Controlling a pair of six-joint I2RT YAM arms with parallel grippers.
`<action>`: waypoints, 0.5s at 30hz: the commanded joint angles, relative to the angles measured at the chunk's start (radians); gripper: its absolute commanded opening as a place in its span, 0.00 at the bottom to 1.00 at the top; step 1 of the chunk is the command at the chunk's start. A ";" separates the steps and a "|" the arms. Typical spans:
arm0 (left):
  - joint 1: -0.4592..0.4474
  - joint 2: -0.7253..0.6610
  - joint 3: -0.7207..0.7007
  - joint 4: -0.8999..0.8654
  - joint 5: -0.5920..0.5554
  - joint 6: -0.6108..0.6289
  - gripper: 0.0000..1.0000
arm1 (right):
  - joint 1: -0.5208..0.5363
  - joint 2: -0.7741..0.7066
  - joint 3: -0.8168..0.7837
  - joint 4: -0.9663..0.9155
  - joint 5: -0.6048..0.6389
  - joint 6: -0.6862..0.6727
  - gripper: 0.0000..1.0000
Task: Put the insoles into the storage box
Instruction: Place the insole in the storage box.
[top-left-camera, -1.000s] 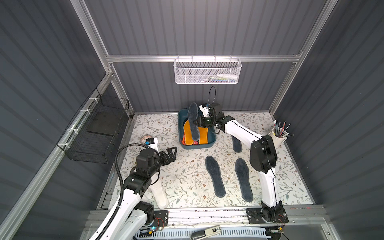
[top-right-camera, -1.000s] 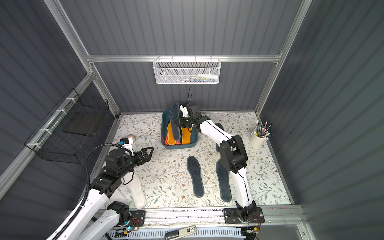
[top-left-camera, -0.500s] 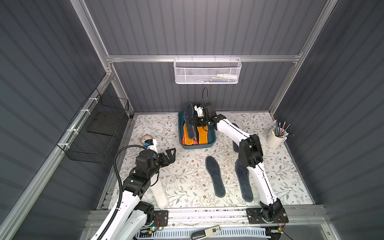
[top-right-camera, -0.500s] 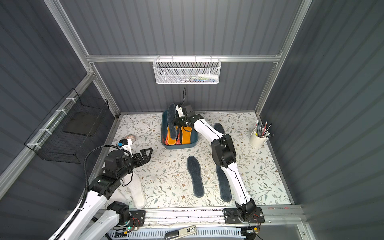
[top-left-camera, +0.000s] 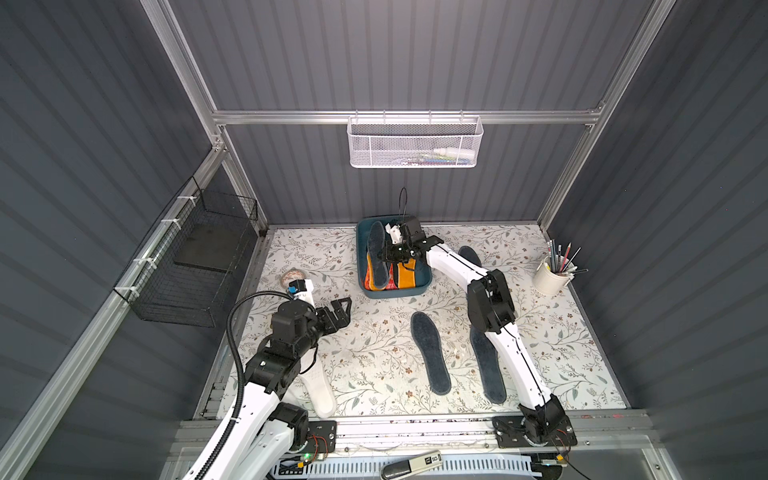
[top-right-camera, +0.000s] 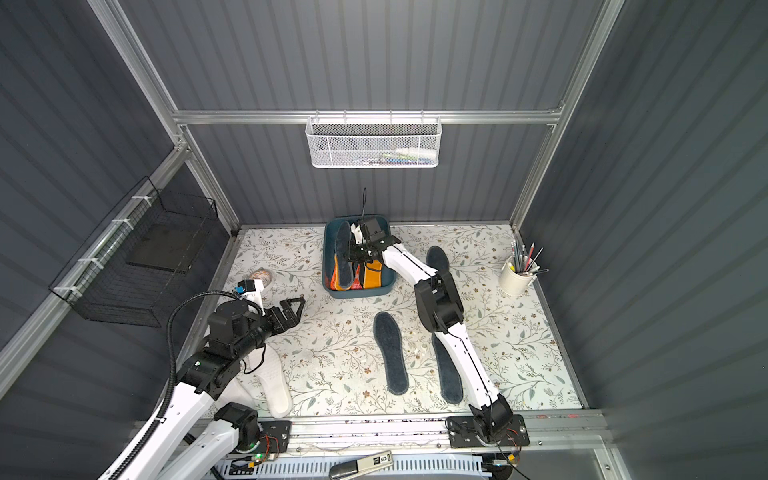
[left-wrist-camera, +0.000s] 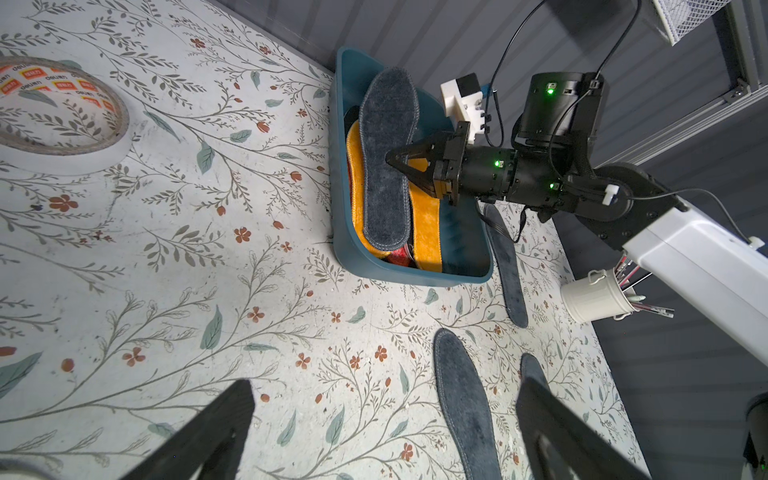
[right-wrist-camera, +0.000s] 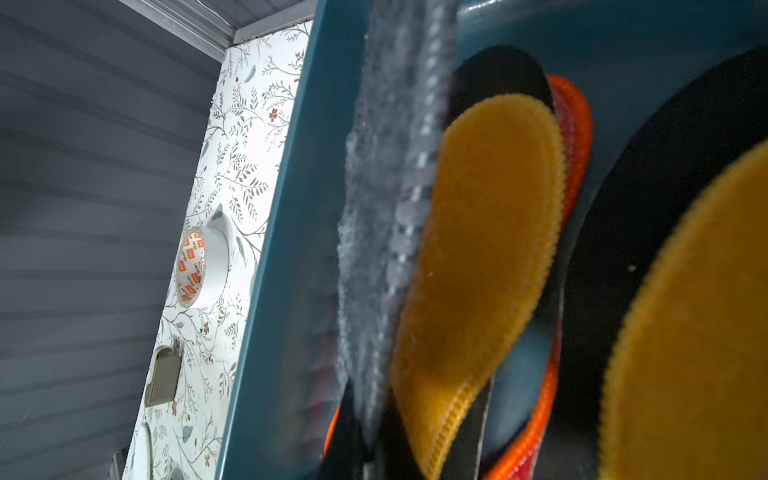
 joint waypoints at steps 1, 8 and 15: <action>0.003 -0.002 0.009 -0.003 -0.012 0.007 1.00 | 0.001 0.030 0.052 -0.016 -0.016 -0.006 0.00; 0.004 0.004 0.011 0.002 -0.014 0.006 1.00 | 0.004 0.029 0.076 -0.077 -0.035 -0.024 0.23; 0.004 0.020 0.008 0.007 -0.009 0.004 1.00 | 0.005 -0.163 -0.011 -0.123 0.029 -0.117 0.74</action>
